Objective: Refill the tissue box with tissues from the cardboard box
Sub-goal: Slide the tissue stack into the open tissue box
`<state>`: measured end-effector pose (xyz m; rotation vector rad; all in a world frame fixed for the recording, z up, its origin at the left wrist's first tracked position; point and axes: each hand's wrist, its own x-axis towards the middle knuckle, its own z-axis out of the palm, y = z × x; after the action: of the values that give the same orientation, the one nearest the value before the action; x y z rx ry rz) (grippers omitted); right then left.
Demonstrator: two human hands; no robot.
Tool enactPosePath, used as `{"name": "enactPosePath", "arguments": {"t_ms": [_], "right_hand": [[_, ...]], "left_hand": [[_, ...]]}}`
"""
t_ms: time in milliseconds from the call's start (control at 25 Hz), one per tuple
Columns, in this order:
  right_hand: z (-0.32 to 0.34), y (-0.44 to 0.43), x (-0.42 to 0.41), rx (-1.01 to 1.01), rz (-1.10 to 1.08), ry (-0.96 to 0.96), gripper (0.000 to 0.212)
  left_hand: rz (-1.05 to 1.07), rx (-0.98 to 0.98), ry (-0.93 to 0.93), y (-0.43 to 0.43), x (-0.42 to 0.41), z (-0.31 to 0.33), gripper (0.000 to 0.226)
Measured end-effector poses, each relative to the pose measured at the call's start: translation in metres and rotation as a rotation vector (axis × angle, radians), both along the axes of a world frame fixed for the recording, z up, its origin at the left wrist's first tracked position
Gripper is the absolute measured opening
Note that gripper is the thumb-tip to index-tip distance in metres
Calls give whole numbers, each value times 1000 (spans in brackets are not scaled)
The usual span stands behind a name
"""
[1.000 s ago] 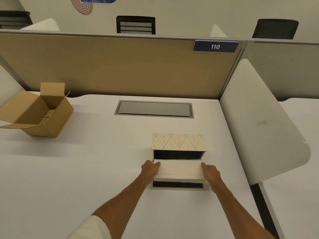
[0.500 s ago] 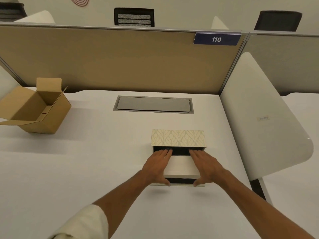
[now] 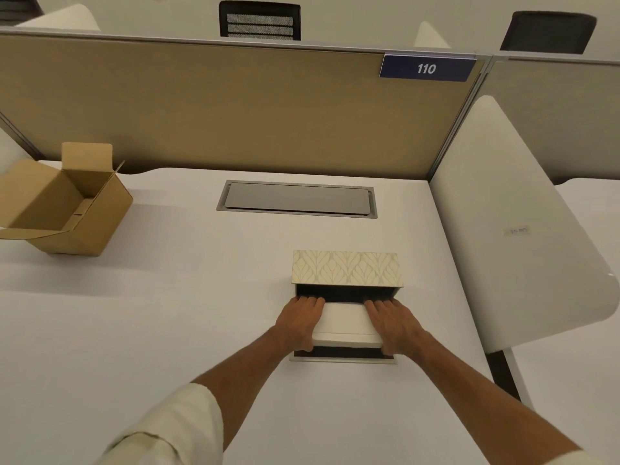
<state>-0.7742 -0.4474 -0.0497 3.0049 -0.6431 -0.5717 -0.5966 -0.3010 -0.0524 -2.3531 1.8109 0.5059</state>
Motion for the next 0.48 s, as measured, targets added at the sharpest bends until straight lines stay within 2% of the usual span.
{"name": "enactPosePath", "arguments": {"t_ms": [320, 480], "right_hand": [[-6, -2, -2, 46, -21, -38, 101], [-4, -1, -8, 61, -17, -77, 112]], "left_hand": [[5, 9, -3, 0, -2, 4, 93], [-24, -95, -21, 6, -4, 3, 103]]}}
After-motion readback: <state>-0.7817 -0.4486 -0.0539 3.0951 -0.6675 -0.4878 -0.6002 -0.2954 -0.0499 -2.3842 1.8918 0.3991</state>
